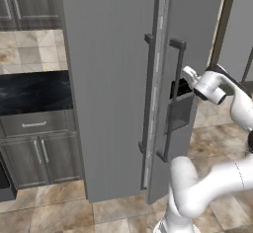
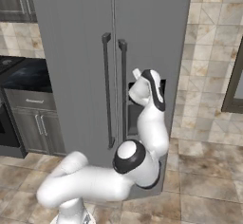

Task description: Pick up the frozen fish from the freezer, place it on any shelf in the fridge, and close the fridge and freezer doors when done.

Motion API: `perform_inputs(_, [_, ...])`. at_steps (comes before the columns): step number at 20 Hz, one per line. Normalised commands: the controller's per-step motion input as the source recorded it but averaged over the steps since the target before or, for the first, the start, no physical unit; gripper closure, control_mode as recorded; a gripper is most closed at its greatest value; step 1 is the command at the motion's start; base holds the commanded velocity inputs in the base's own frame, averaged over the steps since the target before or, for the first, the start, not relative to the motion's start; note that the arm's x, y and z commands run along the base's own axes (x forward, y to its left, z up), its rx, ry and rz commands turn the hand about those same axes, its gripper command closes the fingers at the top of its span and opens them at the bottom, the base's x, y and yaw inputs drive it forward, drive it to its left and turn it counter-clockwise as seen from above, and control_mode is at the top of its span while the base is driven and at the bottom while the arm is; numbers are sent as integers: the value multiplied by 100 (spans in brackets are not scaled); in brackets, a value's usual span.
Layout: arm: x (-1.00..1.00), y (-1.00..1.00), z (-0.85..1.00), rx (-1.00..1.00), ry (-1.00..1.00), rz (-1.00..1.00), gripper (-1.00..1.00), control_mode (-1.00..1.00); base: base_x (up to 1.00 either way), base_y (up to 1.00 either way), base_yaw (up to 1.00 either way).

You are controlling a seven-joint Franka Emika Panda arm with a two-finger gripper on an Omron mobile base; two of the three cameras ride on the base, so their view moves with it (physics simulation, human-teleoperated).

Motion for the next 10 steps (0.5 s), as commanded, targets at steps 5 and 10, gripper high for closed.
perform_inputs(5, [92, 8, 31, 11, 8, -4, -100, -100, 0, 0, 0])
perform_inputs(10, [92, 0, 34, 7, 11, 0, -100, -100, 0, 0, 0])
